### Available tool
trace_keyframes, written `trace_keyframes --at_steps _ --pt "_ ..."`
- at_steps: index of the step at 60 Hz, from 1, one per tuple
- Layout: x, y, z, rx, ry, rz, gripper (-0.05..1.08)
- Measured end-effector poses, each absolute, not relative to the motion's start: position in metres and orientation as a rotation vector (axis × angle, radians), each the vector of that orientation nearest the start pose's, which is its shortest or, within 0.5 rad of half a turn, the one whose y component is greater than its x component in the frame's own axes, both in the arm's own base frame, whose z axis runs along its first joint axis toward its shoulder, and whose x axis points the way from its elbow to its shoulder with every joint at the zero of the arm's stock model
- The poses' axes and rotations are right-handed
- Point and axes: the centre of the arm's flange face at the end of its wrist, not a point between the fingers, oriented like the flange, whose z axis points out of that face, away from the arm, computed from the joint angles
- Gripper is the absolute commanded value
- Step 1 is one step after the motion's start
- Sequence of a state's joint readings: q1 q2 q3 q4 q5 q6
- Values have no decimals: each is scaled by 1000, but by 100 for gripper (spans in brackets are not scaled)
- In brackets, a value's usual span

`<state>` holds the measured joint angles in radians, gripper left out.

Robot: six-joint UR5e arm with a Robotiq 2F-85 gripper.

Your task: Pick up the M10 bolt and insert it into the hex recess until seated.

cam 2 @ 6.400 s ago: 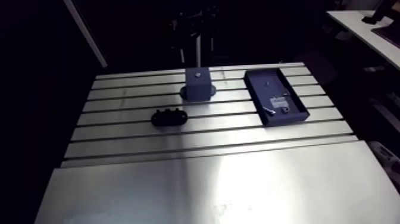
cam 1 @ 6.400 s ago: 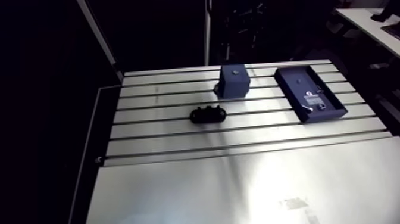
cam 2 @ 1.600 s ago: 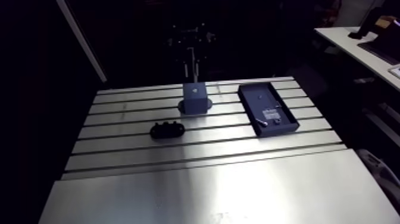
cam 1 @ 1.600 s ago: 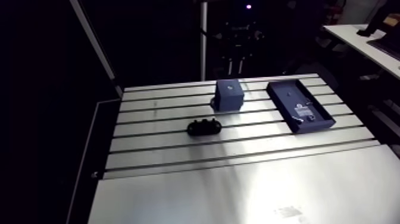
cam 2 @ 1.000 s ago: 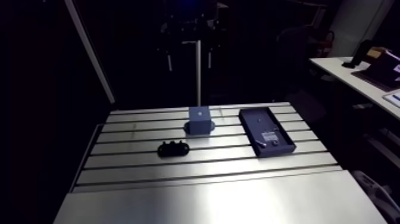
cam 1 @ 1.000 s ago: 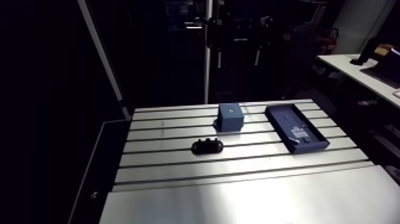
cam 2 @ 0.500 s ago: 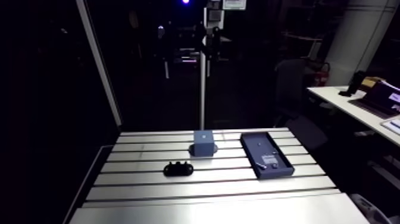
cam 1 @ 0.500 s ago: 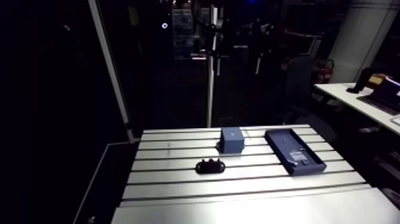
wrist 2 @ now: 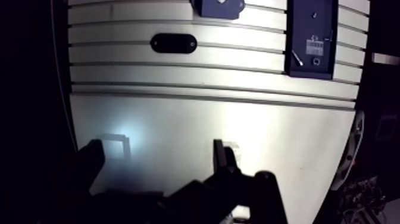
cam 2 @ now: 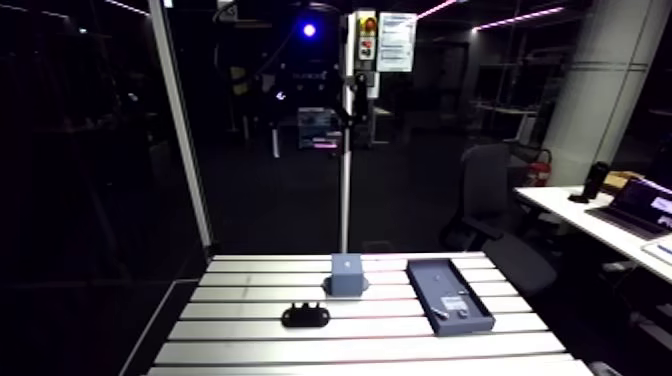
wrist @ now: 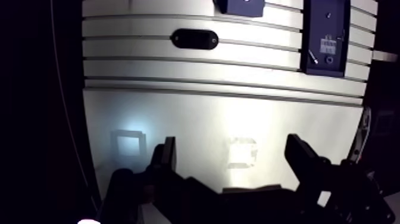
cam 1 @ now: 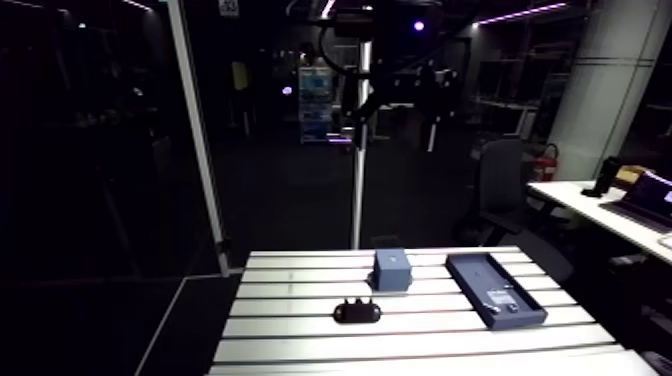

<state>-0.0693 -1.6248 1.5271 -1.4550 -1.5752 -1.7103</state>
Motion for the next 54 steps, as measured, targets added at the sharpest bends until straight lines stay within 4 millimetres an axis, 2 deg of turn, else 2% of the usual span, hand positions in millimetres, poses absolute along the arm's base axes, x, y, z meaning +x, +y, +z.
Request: trace_keyframes --at_steps 18,54 --pt "-467 -105 505 -121 3150 9 1" --pt "-471 -106 506 -132 3175 4 1"
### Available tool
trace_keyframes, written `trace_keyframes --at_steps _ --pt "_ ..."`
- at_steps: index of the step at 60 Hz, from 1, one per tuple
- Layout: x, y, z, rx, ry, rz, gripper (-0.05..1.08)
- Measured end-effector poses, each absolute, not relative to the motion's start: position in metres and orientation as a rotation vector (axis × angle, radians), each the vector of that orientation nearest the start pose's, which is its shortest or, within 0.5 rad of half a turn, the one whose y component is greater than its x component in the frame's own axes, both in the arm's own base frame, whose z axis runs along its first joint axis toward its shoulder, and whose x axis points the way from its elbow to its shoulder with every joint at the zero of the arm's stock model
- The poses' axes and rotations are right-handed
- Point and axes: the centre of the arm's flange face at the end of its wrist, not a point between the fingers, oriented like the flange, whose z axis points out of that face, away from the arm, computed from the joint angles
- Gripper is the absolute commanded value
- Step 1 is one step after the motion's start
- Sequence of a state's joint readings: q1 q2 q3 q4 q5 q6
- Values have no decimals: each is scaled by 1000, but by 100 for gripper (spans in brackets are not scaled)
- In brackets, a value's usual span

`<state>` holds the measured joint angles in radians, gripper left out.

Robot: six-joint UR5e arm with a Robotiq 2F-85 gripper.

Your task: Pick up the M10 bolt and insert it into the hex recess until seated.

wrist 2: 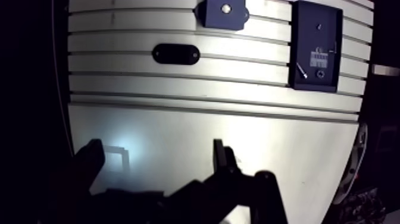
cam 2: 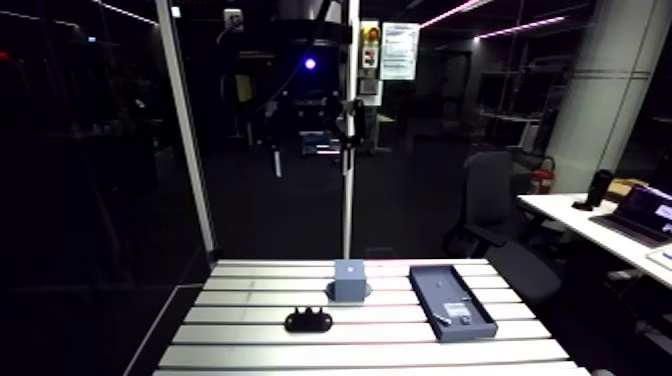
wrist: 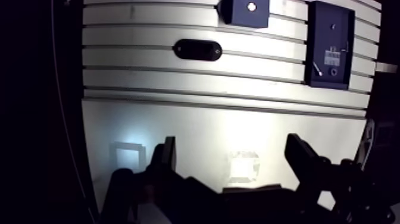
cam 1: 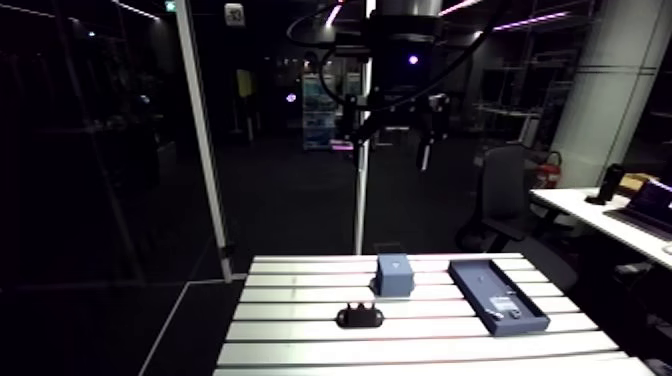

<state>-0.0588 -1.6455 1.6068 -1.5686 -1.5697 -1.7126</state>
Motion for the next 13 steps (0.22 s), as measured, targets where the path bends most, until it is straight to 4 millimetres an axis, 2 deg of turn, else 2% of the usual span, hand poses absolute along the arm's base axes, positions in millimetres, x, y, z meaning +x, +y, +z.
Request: trace_keyframes --at_steps 13 --pt "-471 -107 503 -138 3170 2 1"
